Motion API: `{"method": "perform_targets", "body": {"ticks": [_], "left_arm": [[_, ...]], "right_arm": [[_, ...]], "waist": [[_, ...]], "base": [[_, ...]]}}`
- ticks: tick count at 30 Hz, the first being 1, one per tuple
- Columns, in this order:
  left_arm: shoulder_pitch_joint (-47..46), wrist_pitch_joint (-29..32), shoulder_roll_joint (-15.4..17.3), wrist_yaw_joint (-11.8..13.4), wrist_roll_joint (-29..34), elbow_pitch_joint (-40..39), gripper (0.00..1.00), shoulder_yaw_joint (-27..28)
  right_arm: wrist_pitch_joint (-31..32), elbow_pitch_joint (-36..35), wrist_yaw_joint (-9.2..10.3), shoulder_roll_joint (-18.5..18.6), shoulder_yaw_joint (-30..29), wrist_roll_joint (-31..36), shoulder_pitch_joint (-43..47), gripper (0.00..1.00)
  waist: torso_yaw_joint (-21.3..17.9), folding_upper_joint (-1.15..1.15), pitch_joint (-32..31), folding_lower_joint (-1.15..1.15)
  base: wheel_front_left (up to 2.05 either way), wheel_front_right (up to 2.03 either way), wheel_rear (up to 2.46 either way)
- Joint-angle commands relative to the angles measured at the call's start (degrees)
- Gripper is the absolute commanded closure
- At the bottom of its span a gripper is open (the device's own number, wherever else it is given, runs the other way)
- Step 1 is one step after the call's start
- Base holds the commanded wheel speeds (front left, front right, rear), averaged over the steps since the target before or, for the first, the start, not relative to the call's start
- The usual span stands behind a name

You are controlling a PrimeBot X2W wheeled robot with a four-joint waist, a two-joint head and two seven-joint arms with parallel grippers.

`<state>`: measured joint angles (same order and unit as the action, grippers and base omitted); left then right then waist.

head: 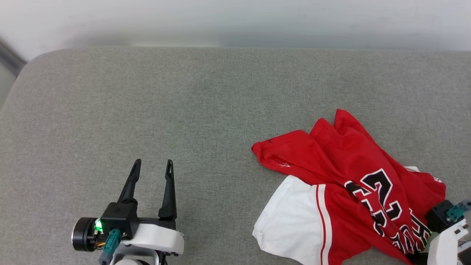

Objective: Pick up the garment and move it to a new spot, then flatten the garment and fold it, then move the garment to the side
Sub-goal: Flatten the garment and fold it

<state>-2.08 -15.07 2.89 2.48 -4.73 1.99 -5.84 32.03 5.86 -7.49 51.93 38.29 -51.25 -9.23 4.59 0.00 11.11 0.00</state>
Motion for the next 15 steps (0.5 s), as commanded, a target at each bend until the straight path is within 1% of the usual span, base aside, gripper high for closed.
{"method": "perform_targets", "body": {"ticks": [1,2,3,4,7,11,12,15], "left_arm": [[-0.16,-0.13,-0.02,-0.38,0.37,0.19,0.0,0.16],[0.24,-0.13,-0.03,-0.39,0.48,0.29,0.0,0.34],[0.74,-0.13,-0.04,-0.42,0.55,0.38,0.0,0.55],[1.12,-0.13,-0.03,-0.43,0.59,0.51,0.0,0.71],[1.76,-0.13,-0.04,-0.56,0.82,0.74,0.0,0.93],[2.07,-0.13,-0.04,-0.9,1.23,0.58,0.0,1.39],[2.07,-0.13,-0.04,-0.9,1.23,0.58,0.0,1.39],[2.36,-0.13,-0.04,-0.92,1.78,0.2,0.0,1.27]], "right_arm": [[-0.89,0.37,0.0,-3.57,-0.5,0.06,2.25,1.0],[-1.9,0.06,-0.01,-4.46,-1.86,0.74,2.43,1.0],[-2.82,-0.5,-0.01,-4.77,-3.21,2.02,2.53,0.76],[-3.75,-1.04,0.0,-4.83,-4.61,3.19,2.8,0.0],[-7.62,-3.59,0.02,-5.17,-10.26,6.67,4.18,0.0],[-12.71,-8.02,0.01,-7.78,-18.77,11.5,6.86,0.0],[-12.71,-8.02,0.01,-7.78,-18.77,11.5,6.86,0.0],[-15.89,-11.52,0.01,-11.47,-25.25,15.81,8.63,0.0]], "waist": [[0.0,0.0,-0.52,0.0],[-0.12,0.0,-0.89,0.0],[-0.28,0.0,-1.29,0.0],[-0.47,0.0,-1.71,0.0],[-1.04,0.0,-2.81,0.0],[-1.85,0.0,-3.75,0.0],[-1.85,0.0,-3.75,0.0],[-2.34,0.0,-4.2,0.0]], "base": [[0.0,0.0,0.0],[0.0,0.0,0.0],[0.0,0.0,0.0],[0.0,0.0,0.0],[0.0,0.0,0.0],[0.0,0.0,0.0],[0.0,0.0,0.0],[0.0,0.0,0.0]]}}
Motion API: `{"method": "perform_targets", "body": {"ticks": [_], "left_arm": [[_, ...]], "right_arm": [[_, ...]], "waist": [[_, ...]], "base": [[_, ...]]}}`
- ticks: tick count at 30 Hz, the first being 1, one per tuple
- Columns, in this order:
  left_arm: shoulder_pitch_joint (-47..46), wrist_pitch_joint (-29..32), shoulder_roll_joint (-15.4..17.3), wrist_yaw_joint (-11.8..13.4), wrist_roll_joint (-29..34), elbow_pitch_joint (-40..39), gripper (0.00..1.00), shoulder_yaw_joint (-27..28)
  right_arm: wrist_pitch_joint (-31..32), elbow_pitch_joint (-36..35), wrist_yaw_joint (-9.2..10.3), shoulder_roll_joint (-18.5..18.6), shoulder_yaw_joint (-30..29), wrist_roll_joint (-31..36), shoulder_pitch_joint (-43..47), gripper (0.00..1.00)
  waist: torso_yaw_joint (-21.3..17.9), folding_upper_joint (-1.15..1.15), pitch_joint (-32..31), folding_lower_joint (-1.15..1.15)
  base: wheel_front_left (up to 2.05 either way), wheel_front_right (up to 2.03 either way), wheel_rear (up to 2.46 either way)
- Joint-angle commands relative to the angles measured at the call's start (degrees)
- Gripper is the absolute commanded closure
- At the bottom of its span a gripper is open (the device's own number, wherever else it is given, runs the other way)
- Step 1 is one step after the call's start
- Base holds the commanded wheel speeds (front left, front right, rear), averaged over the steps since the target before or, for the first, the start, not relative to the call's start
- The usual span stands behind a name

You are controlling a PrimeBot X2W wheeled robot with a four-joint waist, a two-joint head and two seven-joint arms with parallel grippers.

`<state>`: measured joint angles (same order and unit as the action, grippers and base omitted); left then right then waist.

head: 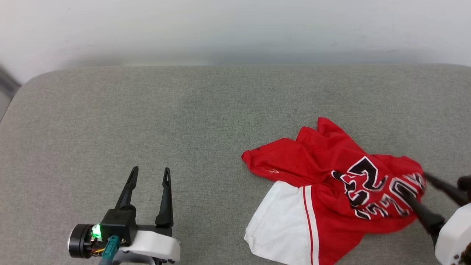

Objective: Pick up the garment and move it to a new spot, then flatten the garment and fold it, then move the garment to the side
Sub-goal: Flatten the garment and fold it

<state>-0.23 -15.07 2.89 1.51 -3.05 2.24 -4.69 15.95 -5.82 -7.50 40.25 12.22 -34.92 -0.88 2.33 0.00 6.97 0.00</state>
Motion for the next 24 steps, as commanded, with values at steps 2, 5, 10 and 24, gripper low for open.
{"method": "perform_targets", "body": {"ticks": [2,5,10,24], "left_arm": [[0.38,-0.13,0.05,-0.48,0.39,-0.36,0.0,0.22],[-0.62,-0.13,0.57,-1.69,0.59,-0.73,0.0,0.2],[-3.02,-0.13,1.93,-4.55,0.75,-0.85,0.0,-0.58],[-22.94,30.3,16.7,-8.85,-19.06,-2.0,0.0,-20.04]], "right_arm": [[-2.36,-1.79,0.03,-3.43,-3.38,3.05,1.01,0.0],[-6.92,-3.83,0.04,-9.61,-8.3,8.65,1.89,0.0],[-15.53,-4.83,0.03,-19.49,-14.24,17.19,3.47,0.0],[-28.31,-0.14,0.03,-30.7,-16.54,28.2,3.39,0.0]], "waist": [[-0.32,0.0,-0.29,0.0],[-0.39,0.0,-0.5,0.0],[-0.07,0.0,-0.71,0.0],[-0.28,0.0,0.73,0.0]], "base": [[0.0,0.0,0.0],[0.0,0.0,0.0],[0.0,0.0,0.0],[0.0,0.0,0.0]]}}
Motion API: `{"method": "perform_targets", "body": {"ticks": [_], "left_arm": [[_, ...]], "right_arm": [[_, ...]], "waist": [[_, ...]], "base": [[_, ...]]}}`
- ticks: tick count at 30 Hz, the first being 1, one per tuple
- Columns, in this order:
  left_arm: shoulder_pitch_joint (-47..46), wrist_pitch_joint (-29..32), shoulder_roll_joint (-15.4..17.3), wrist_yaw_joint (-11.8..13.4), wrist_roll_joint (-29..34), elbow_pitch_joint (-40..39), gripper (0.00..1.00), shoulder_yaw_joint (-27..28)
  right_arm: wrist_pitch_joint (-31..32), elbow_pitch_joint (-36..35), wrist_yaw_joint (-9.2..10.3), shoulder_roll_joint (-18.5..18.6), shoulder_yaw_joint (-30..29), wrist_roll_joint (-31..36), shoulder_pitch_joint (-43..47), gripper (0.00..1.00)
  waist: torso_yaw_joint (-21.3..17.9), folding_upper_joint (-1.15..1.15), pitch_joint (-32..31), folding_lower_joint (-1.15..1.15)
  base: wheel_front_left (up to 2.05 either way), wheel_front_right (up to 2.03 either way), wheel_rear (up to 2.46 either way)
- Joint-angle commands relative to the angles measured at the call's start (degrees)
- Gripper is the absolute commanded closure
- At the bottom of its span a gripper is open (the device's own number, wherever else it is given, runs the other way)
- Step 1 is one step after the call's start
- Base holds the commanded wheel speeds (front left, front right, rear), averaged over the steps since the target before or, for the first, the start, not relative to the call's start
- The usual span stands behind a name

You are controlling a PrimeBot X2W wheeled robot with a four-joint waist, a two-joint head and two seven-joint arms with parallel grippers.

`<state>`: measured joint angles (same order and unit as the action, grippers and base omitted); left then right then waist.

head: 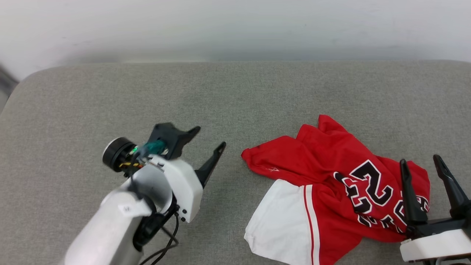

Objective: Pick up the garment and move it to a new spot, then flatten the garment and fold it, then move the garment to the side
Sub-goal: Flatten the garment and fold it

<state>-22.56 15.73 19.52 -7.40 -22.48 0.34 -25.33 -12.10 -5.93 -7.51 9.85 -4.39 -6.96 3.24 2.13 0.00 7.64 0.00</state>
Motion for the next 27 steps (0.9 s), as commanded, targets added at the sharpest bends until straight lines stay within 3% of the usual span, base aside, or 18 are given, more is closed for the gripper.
{"method": "perform_targets", "body": {"ticks": [1,8,14,22,27], "left_arm": [[-2.12,2.94,1.5,0.06,-2.23,-0.39,0.0,-1.82],[-13.27,20.87,8.44,0.04,-15.91,-2.86,0.0,-18.31],[-20.64,30.24,9.75,0.04,-23.07,-2.2,0.0,-30.79],[-25.17,33.33,10.08,0.03,-26.96,2.65,0.0,-42.92],[-25.58,33.03,10.14,0.03,-27.0,6.26,0.0,-46.82]], "right_arm": [[-0.48,0.14,0.04,-0.46,0.23,0.47,-1.05,0.0],[-1.2,1.76,0.04,-0.71,1.19,1.22,-2.87,0.0],[-1.83,2.74,0.04,-0.97,2.45,1.55,-4.84,0.0],[-2.69,3.85,0.04,-1.64,3.97,2.24,-7.55,0.0],[-2.98,4.69,0.04,-2.03,4.74,2.49,-9.31,0.0]], "waist": [[-0.2,0.0,0.2,0.0],[-1.46,0.0,1.15,0.0],[-3.27,0.0,2.79,0.0],[-6.55,0.0,5.73,0.0],[-8.19,0.0,7.62,0.0]], "base": [[0.0,0.0,0.0],[0.0,0.0,0.0],[0.0,0.0,0.0],[0.0,0.0,0.0],[0.0,0.0,0.0]]}}
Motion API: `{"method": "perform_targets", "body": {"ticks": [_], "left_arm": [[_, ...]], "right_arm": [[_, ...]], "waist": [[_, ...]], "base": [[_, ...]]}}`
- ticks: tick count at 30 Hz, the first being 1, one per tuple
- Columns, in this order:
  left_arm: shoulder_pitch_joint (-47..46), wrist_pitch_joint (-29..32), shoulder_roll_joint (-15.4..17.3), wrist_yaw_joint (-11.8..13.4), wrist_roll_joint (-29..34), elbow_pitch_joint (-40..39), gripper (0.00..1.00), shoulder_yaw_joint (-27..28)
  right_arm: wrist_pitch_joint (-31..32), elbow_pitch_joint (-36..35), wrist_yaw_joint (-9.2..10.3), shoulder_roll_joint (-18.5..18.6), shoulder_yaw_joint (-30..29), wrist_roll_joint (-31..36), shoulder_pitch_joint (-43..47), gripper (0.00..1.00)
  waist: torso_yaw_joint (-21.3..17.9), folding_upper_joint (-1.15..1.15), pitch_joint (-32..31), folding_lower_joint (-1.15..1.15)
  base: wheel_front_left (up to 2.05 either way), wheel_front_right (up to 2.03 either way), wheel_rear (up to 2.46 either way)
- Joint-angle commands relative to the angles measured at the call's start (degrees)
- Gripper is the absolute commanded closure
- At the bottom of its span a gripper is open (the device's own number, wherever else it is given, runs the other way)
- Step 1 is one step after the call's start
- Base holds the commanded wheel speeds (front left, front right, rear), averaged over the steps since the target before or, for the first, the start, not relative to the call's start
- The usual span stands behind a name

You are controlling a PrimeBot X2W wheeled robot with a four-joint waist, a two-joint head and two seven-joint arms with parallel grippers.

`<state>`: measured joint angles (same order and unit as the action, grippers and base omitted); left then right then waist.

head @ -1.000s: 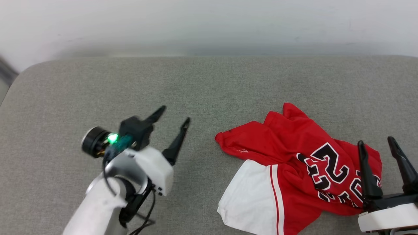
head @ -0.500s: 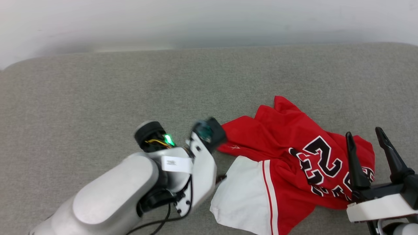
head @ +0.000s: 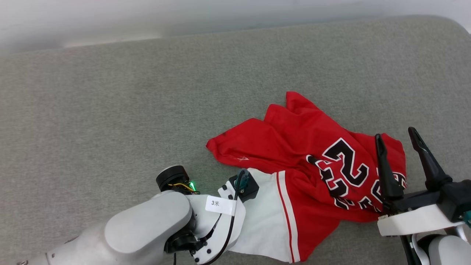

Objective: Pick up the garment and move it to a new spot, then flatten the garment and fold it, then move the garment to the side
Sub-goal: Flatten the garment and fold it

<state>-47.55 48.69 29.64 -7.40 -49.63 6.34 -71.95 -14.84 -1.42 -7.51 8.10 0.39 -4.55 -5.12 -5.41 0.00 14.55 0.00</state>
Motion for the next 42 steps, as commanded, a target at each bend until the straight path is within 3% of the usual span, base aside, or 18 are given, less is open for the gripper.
{"method": "perform_targets", "body": {"ticks": [1,5,6,7,14,20,30,35,36,37,42], "left_arm": [[-0.36,0.43,0.16,0.03,0.6,0.69,0.0,-0.79],[1.69,1.48,0.21,0.03,1.31,0.9,0.0,-1.83],[2.18,2.01,0.38,0.03,1.74,0.62,0.7,-1.91],[2.84,2.57,0.43,0.03,2.06,0.29,1.0,-1.97],[-0.89,-3.97,2.38,0.03,0.76,-0.34,1.0,-0.82],[0.17,-9.83,8.16,0.57,-2.82,0.92,1.0,3.56],[8.42,-15.38,18.29,6.03,-7.08,3.56,1.0,7.07],[12.4,-17.93,20.19,8.73,-9.06,4.24,1.0,8.0],[13.02,-18.78,19.95,9.2,-9.46,4.15,0.72,8.38],[13.48,-19.93,19.76,9.81,-9.57,4.16,0.0,8.76],[14.56,-29.18,19.1,12.85,-5.79,2.85,0.0,10.52]], "right_arm": [[-0.29,0.27,0.04,-0.38,0.18,0.17,-1.28,0.0],[-0.38,0.83,0.04,-0.46,0.42,0.39,-1.9,0.0],[-0.39,0.71,0.04,-0.49,0.38,0.38,-2.15,0.0],[-0.4,0.69,0.04,-0.5,0.24,0.37,-2.25,0.0],[-0.36,1.31,0.04,-0.37,-1.17,0.69,-0.25,0.0],[-0.37,1.3,0.04,-0.2,-2.35,0.55,2.04,0.0],[-0.37,1.66,0.04,0.87,-2.51,0.16,3.19,0.0],[-0.37,2.38,0.04,1.45,-2.98,0.02,3.53,0.0],[-0.37,2.62,0.04,1.6,-3.04,0.0,3.47,0.0],[-0.3,2.85,0.04,1.78,-2.9,-0.12,3.3,0.0],[0.78,2.39,0.04,4.86,-2.74,-0.58,0.4,0.0]], "waist": [[-0.97,0.0,1.08,0.0],[-1.5,0.0,1.78,0.0],[-1.51,0.0,1.85,0.0],[-1.48,0.0,1.8,0.0],[1.19,0.0,-1.54,0.0],[4.14,0.0,-4.33,0.0],[6.41,0.0,-4.89,0.0],[7.03,0.0,-5.05,0.0],[7.19,0.0,-5.28,0.0],[7.31,0.0,-5.51,0.0],[7.87,0.0,-7.2,0.0]], "base": [[0.0,0.0,0.0],[0.0,0.0,0.0],[0.0,0.0,0.0],[0.0,0.0,0.0],[0.0,0.0,0.0],[0.0,0.0,0.0],[0.0,0.0,0.0],[0.0,0.0,0.0],[0.0,0.0,0.0],[0.0,0.0,0.0],[0.0,0.0,0.0]]}}
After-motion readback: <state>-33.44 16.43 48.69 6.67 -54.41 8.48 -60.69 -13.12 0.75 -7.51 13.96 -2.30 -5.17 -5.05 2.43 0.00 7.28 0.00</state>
